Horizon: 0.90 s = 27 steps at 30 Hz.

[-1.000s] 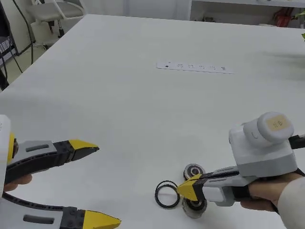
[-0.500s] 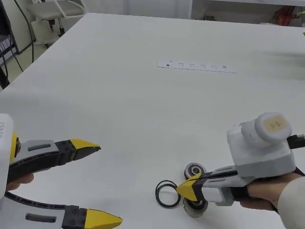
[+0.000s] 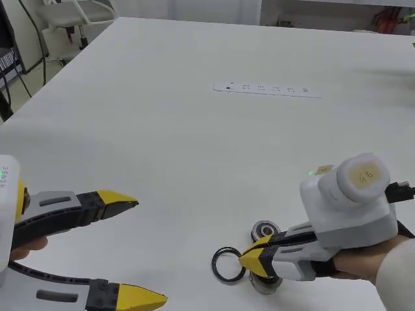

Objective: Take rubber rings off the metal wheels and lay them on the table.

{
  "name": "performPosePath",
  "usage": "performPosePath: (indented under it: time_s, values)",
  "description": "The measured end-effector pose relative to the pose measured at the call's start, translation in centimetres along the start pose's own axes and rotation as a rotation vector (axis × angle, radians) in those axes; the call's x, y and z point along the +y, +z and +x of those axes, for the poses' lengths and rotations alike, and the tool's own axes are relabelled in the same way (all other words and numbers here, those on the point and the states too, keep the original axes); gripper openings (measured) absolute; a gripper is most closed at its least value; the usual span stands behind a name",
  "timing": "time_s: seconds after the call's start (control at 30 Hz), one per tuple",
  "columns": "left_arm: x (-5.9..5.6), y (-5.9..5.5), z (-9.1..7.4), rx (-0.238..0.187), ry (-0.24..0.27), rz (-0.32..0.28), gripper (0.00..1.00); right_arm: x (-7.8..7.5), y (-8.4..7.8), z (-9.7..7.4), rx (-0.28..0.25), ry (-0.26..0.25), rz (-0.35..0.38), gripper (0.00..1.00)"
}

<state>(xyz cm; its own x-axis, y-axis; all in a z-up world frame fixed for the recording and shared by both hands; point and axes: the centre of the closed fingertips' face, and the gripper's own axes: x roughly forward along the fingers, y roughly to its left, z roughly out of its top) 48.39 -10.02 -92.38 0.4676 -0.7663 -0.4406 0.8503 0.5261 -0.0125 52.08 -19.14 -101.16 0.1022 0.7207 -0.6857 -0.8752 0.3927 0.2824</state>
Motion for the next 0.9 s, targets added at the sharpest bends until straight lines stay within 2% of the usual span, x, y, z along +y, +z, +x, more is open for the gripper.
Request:
performPosePath:
  time_s: [0.57,0.73,0.9]
  values:
    - [0.0,0.0,0.0,0.003,0.0,0.004,0.73,-0.4,0.1,-0.3,-0.001,-0.017,-0.013,0.0]
    - [0.0,0.0,0.0,0.015,-0.003,0.02,0.73,-1.0,0.9,-1.0,-0.044,-0.035,0.003,0.0]
    - [-0.4,1.4,0.0,-0.017,-0.027,0.024,0.74,-2.0,1.6,-1.8,-0.09,-0.062,0.035,0.01]
